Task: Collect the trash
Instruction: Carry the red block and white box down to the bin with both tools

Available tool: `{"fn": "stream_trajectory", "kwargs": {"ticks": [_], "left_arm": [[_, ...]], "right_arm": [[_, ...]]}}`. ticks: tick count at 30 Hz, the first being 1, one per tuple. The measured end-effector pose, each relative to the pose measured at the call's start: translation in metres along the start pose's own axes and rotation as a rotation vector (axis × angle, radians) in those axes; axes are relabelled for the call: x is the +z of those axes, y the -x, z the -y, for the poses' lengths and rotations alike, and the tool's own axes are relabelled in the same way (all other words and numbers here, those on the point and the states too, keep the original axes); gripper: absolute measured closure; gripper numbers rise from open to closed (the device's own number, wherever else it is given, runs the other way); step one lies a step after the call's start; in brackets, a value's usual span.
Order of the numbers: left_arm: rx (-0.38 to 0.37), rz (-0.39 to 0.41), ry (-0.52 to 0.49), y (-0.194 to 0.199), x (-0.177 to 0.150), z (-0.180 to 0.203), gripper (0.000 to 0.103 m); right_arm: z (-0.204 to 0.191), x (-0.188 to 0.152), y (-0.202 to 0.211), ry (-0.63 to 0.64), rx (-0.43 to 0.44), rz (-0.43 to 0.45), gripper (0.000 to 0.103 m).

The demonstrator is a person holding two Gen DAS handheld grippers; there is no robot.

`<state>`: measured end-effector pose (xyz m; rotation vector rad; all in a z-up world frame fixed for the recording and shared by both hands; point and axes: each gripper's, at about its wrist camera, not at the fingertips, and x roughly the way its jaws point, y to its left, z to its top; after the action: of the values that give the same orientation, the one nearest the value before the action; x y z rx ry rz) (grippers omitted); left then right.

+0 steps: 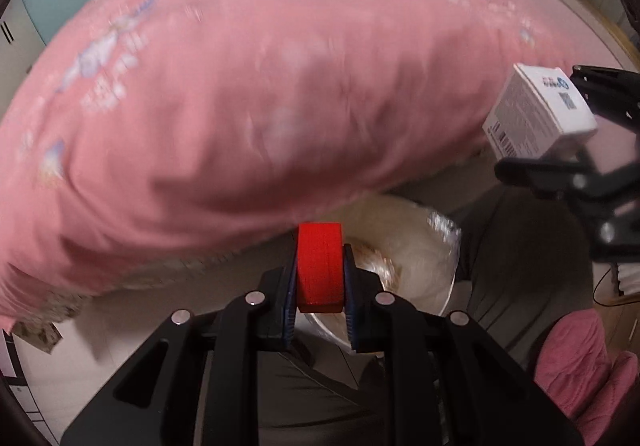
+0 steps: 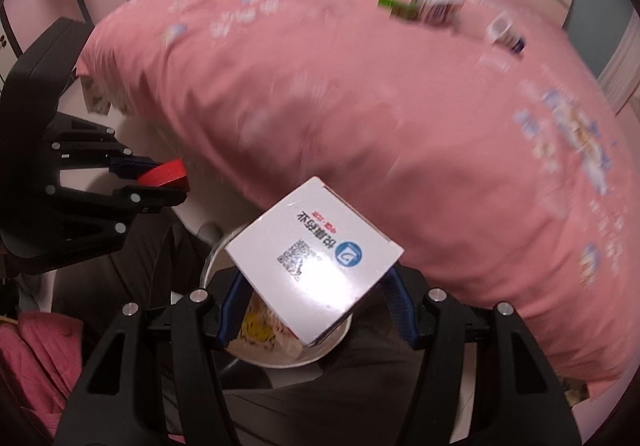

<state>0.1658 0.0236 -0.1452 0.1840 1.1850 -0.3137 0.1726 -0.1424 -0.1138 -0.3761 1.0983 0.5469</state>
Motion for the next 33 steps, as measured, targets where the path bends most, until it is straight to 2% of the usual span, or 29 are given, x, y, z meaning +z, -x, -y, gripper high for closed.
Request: {"fn": "stream_trajectory", "kwargs": {"ticks": [10, 20, 28, 33], "left_arm": [[-0.074, -0.156, 0.068, -0.083, -0.029, 0.002, 0.081], [-0.125, -0.264, 0.139, -0.142, -0.033, -0.002, 0.081], [-0.181, -0.339, 0.194, -0.189, -0.034, -0.001, 0.081], [-0.219, -0.399, 0.243, -0.216, -0.037, -0.003, 0.081]], "right_arm": [[-0.019, -0.034, -0.085, -0.004, 0.065, -0.177, 0.043], [-0.027, -0.051, -0.154, -0.042, 0.132, -0.34, 0.043], [-0.027, -0.065, -0.212, -0.138, 0.189, -0.493, 0.043], [-0.019, -0.075, -0.244, -0.219, 0.224, -0.561, 0.043]]}}
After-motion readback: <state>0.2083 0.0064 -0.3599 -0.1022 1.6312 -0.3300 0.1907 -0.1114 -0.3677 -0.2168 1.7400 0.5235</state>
